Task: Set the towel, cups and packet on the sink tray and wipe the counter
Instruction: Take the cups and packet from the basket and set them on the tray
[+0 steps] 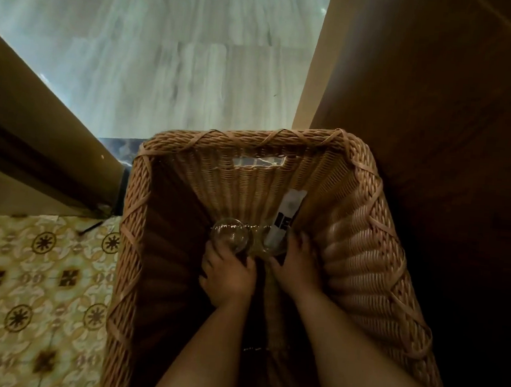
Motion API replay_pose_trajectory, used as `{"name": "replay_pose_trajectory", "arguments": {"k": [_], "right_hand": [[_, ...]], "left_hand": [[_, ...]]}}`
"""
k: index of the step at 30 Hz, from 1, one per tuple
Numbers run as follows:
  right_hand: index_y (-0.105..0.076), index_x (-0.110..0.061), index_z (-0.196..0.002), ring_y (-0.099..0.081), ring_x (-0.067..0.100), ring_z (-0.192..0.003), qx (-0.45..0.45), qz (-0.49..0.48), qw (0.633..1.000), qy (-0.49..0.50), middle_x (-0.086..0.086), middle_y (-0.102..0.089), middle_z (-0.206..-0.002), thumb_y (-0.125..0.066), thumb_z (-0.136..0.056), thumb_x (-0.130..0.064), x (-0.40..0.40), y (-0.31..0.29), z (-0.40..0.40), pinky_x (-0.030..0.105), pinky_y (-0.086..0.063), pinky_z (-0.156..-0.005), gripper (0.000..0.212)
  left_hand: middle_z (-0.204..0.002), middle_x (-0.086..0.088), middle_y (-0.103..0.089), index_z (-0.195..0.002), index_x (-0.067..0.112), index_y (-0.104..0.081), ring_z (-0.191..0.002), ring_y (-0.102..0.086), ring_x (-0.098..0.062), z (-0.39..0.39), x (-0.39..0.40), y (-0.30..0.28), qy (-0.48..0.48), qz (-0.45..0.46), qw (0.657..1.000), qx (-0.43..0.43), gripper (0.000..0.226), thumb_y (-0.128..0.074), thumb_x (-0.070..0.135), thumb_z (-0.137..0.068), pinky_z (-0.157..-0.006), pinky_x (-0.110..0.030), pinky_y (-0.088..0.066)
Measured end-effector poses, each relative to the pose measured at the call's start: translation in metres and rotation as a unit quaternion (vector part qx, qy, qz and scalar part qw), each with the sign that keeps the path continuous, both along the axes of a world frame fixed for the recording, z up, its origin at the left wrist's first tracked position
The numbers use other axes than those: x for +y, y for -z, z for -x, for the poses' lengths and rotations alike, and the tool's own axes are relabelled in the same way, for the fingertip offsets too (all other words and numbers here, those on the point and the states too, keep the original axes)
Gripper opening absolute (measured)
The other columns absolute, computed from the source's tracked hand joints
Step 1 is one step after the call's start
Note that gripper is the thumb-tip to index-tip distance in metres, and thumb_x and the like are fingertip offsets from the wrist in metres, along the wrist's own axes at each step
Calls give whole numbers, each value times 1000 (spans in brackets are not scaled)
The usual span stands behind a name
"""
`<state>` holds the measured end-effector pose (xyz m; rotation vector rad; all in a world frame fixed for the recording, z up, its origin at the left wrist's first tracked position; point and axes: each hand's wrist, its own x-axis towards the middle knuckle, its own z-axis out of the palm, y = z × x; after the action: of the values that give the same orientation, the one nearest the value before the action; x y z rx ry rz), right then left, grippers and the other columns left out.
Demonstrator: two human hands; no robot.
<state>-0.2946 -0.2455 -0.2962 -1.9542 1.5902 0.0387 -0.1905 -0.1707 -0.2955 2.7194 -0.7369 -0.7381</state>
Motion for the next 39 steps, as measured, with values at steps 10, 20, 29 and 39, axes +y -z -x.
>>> {"name": "replay_pose_trajectory", "arguments": {"k": [10, 20, 29, 39], "right_hand": [[-19, -27, -152, -10, 36, -145, -56, 12, 998, -26, 14, 0, -161, -73, -80, -39, -14, 70, -16, 48, -25, -114, 91], [-38, -25, -145, -26, 33, -140, -103, 42, 994, -7, 13, -16, -158, -73, -81, -35, -16, 77, -21, 47, -37, -107, 73], [-37, -27, -141, -35, 32, -134, -87, 30, 996, -4, 11, -16, -156, -73, -81, -36, -3, 16, 0, 42, -42, -102, 71], [-27, -35, -143, -28, 25, -137, -78, 104, 991, -21, 1, -13, -157, -69, -80, -50, 55, -155, 37, 41, -42, -99, 77]], "left_hand": [[-160, -10, -16, -154, 19, -10, -138, -33, -33, -17, -15, 46, -50, 55, 997, 21, 98, -67, 54, -82, -102, -53, -37], [-156, -12, -26, -150, 18, -20, -134, -39, -32, -25, -20, 50, -30, 89, 996, 5, 85, -67, 47, -86, -97, -50, -46], [-155, -11, -26, -150, 18, -20, -136, -38, -31, -12, -3, -13, -18, 111, 993, 39, 85, -70, 40, -85, -104, -54, -40], [-156, 3, -17, -149, 21, -23, -136, -37, -19, -8, 64, -176, 94, 231, 967, 58, 83, -69, 45, -84, -108, -48, -41]]}}
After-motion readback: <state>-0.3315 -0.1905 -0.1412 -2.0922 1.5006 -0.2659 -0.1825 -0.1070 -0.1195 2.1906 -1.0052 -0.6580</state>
